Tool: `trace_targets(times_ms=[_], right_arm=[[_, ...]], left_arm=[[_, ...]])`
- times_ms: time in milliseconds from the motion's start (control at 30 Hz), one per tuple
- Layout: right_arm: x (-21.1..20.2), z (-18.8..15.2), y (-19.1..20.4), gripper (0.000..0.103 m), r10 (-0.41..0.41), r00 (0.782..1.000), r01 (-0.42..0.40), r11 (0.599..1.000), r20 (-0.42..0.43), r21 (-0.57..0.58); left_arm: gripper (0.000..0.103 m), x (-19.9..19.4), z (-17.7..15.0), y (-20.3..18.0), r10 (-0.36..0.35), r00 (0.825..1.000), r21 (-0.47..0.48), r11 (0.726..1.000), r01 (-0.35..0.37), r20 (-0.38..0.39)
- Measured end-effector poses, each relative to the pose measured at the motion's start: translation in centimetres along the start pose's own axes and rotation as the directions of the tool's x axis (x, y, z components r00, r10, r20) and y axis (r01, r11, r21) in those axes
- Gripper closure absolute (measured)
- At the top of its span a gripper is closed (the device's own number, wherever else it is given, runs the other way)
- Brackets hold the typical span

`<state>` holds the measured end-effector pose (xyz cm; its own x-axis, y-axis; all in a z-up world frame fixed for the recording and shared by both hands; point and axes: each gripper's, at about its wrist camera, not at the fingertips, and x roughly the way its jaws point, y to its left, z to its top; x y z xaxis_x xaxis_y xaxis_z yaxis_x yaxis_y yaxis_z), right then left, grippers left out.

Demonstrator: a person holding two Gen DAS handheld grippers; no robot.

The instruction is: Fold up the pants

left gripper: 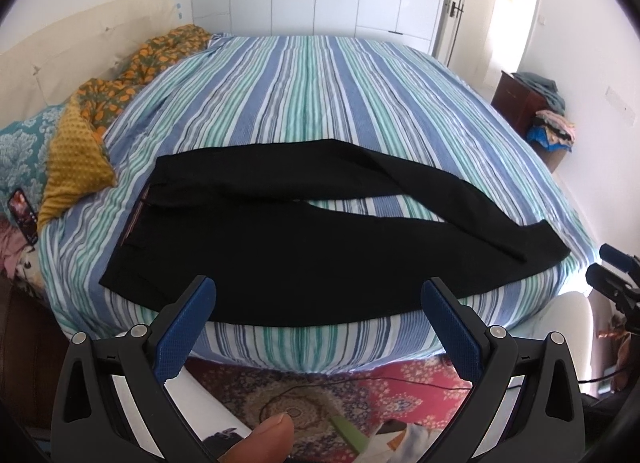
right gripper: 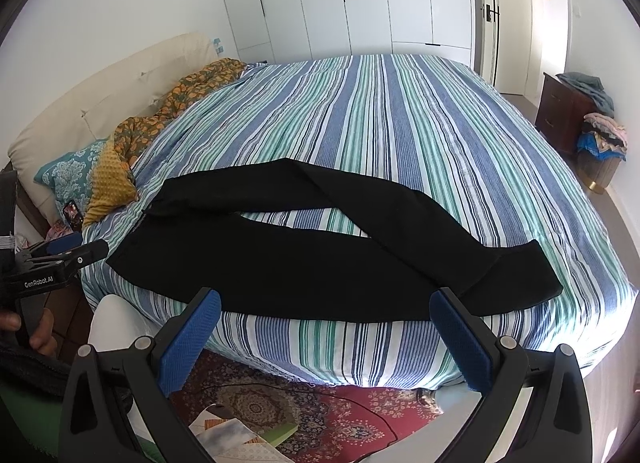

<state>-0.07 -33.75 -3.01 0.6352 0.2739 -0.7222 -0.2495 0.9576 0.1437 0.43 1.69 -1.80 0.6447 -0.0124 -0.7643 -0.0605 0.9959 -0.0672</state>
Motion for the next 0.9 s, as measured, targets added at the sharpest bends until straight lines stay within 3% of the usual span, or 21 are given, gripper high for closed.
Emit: trace_targets(times_ms=[900], right_arm=[[0.7, -0.5, 1.1, 0.0, 0.033, 0.999, -0.034, 0.998, -0.025, -0.05]], left_arm=[[0.0, -0.5, 0.1, -1.1, -0.015, 1.0, 0.059, 0.998, 0.014, 0.011]])
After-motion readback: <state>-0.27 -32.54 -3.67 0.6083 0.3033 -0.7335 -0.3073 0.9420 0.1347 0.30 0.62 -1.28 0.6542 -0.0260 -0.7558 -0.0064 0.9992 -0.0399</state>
